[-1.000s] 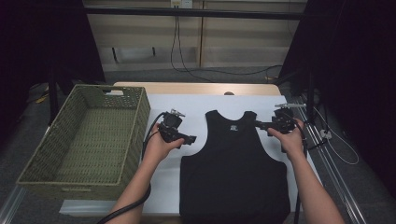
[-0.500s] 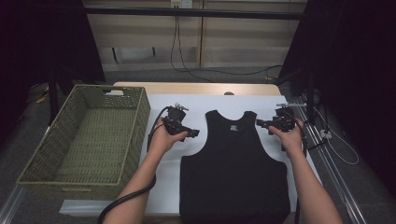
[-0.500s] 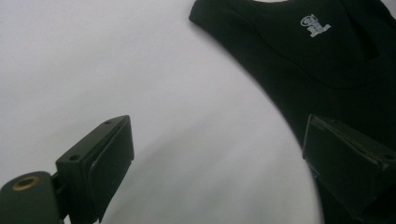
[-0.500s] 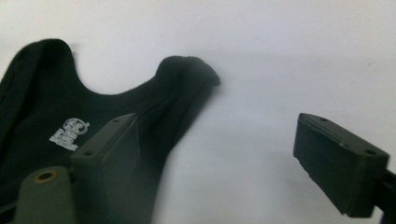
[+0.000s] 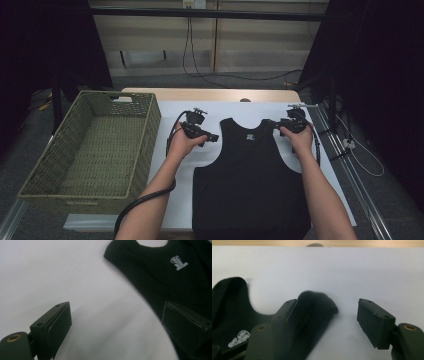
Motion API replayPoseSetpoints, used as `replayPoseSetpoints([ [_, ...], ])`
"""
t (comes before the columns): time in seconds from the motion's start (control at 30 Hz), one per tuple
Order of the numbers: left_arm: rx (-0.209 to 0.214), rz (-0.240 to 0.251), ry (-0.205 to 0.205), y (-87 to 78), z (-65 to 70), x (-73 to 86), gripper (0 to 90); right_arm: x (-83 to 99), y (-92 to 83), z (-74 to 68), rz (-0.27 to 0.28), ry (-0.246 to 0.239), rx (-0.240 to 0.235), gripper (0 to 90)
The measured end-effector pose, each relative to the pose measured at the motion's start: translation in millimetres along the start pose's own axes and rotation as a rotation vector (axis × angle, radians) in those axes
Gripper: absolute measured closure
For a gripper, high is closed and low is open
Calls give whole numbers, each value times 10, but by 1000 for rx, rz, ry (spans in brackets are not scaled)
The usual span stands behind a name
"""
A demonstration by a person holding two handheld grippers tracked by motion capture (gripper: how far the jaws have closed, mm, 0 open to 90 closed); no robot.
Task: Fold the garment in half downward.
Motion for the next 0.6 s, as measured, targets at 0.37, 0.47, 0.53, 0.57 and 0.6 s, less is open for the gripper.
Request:
replayPoseSetpoints([
  [0.37, -4, 1, 22, 149, 50, -137, 99, 63, 177, -72, -40, -74, -54, 825],
  [0.47, -11, 7, 31, 179, 68, -203, 115, 67, 149, -58, -36, -47, -66, 835],
  [0.53, -20, 17, 37, 194, 79, -247, 121, 71, 134, -58, -36, -36, -70, 837],
  [0.57, -16, 18, 41, 201, 81, -266, 121, 70, 126, -67, -39, -39, -68, 837],
  [0.6, -14, 22, 42, 212, 82, -284, 123, 72, 122, -78, -42, -39, -70, 837],
])
Point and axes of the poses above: each handheld gripper's, and its own axes: y roughly forward along the jaws, x roughly out of its underside, z roughly to its right, the point moved 5 cm from there along y, roughly forward along the jaws, and after that the axes turned 14 degrees about -x, right-handed, at the moved point
